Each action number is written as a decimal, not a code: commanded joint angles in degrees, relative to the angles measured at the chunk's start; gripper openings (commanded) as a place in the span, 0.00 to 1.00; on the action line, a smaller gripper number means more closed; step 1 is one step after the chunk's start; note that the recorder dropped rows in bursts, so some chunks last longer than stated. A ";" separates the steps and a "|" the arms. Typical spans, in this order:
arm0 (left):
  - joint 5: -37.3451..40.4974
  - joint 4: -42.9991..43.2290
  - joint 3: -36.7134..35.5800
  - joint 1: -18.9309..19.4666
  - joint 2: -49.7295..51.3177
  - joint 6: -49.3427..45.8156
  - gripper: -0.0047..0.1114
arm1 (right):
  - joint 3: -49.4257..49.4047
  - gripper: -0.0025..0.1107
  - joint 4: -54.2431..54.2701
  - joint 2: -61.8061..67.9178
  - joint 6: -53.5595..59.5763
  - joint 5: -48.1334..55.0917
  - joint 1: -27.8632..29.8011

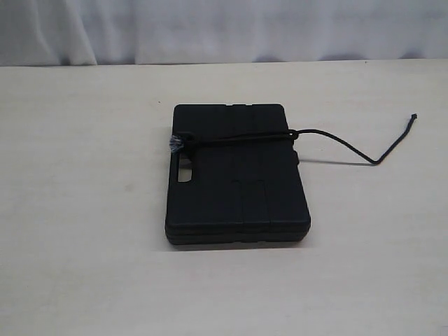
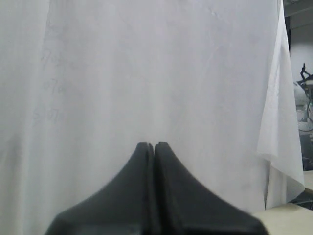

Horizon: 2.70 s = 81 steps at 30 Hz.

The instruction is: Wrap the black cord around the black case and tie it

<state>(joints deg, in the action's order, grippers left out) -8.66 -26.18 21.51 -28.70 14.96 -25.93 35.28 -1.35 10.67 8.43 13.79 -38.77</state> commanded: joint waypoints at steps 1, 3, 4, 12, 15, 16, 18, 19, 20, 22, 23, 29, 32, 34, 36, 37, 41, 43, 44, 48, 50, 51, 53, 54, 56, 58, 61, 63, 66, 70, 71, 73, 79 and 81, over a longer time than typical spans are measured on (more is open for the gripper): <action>2.34 -0.47 -0.19 0.06 -4.52 0.70 0.04 | -1.44 0.06 -1.08 -5.62 0.50 -0.47 0.04; 3.29 -0.47 -0.19 0.06 -6.00 0.70 0.04 | -2.13 0.06 -1.08 -8.01 0.50 -0.47 0.04; 3.62 -0.47 -0.19 0.06 -6.48 0.70 0.04 | -2.37 0.06 -1.08 -9.14 0.50 -0.32 0.04; 5.63 -0.47 -0.19 0.06 -7.21 0.94 0.04 | -2.85 0.06 -1.08 -10.67 0.50 1.78 0.04; 6.79 -0.47 -0.19 0.06 -7.31 0.94 0.04 | -2.85 0.06 -1.08 -10.67 0.50 2.57 0.04; 7.06 -0.47 -0.19 0.06 -7.31 0.94 0.04 | -2.85 0.06 -1.08 -10.67 0.50 2.80 0.04; 7.90 -0.47 -0.19 0.06 -7.31 0.94 0.04 | -2.85 0.06 -1.08 -10.67 0.50 3.19 0.04; 8.28 -0.47 -0.19 0.06 -7.31 0.94 0.04 | -2.85 0.06 -1.08 -10.67 0.50 3.54 0.04; 8.28 -0.47 -0.19 0.06 -7.31 0.94 0.04 | -2.85 0.06 -1.08 -10.67 0.50 3.71 0.04; 9.31 -0.23 -0.19 0.06 -7.31 0.94 0.04 | -2.85 0.06 -1.08 -10.67 0.50 4.26 0.04; 9.31 0.04 -0.19 0.06 -7.31 0.94 0.04 | -2.85 0.06 -1.08 -10.67 0.50 4.59 0.04; 9.31 0.04 -0.19 0.06 -7.31 0.94 0.04 | -2.85 0.06 -1.08 -10.67 0.50 4.71 0.04; 9.31 0.04 -0.19 0.06 -7.31 0.94 0.04 | -2.85 0.06 -1.08 -10.67 0.50 4.60 0.04; 9.31 0.04 -0.19 0.06 -7.31 0.94 0.04 | -2.85 0.06 -1.08 -10.67 0.50 4.60 0.04; 9.31 0.04 -0.19 0.06 -7.31 0.94 0.04 | -2.85 0.06 -1.08 -10.67 0.50 4.60 0.04; 9.31 0.04 -0.19 0.06 -7.31 0.94 0.04 | -2.85 0.06 -1.08 -10.67 0.50 4.60 0.04; 9.31 0.04 -0.19 0.06 -7.31 0.94 0.04 | -2.85 0.06 -1.08 -10.67 0.50 4.49 0.04; 9.31 0.04 -0.19 0.06 -7.31 0.94 0.04 | -2.85 0.06 -1.08 -10.67 0.50 4.49 0.04; 9.31 0.04 -0.19 0.06 -7.31 0.94 0.04 | -2.85 0.06 -1.08 -10.67 0.50 4.49 0.04; 9.31 0.04 -0.19 0.06 -7.31 0.94 0.04 | -2.85 0.06 -1.08 -10.67 0.50 4.49 0.04; 9.31 0.04 -0.19 0.06 -7.31 0.94 0.04 | -2.85 0.06 -1.08 -10.67 0.50 4.49 0.04; 9.46 0.04 -0.19 0.06 -7.42 0.94 0.04 | -2.85 0.06 -1.08 -10.67 0.50 4.49 0.04; 9.58 0.21 -0.19 0.06 -7.45 0.94 0.04 | -2.85 0.06 -1.08 -10.67 0.50 4.49 0.04; 9.58 0.64 -0.19 0.18 -7.45 0.94 0.04 | -2.85 0.06 -1.08 -10.67 0.50 4.49 0.04; 9.58 1.82 -0.19 1.35 -7.45 0.83 0.04 | -2.85 0.06 -1.08 -10.67 0.50 4.49 0.04; 9.58 5.25 -0.19 3.52 -7.45 0.83 0.04 | -2.85 0.06 -1.08 -10.67 0.50 4.49 0.04; 9.58 11.50 -0.19 8.28 -7.45 0.83 0.04 | -2.85 0.06 -1.08 -10.67 0.50 4.49 0.04; 9.58 13.69 -0.19 12.15 -7.45 0.83 0.04 | -2.85 0.06 -1.08 -10.67 0.50 4.49 0.04; 9.58 16.89 -0.19 17.61 -7.45 0.71 0.04 | -2.85 0.06 -1.08 -10.67 0.50 4.49 0.04; 9.58 22.34 -0.19 23.49 -7.45 0.71 0.04 | -2.85 0.06 -1.08 -10.67 0.50 4.49 0.04; 9.58 23.13 -0.19 24.58 -7.45 0.71 0.04 | -2.85 0.06 -1.08 -10.67 0.50 4.49 0.04; 9.58 23.74 -0.19 26.09 -8.03 0.71 0.04 | -2.85 0.06 -1.08 -10.67 0.50 4.49 0.04; 9.58 23.74 -0.19 26.79 -13.22 0.71 0.04 | -2.85 0.06 -1.08 -10.67 0.50 4.49 0.04; 9.58 23.74 -0.19 26.79 -14.80 0.71 0.04 | -2.85 0.06 -1.08 -10.67 0.50 4.49 0.04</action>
<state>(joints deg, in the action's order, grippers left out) 1.20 -2.64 21.51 -2.00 2.38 -25.47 32.63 -1.83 0.33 8.43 18.32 -38.77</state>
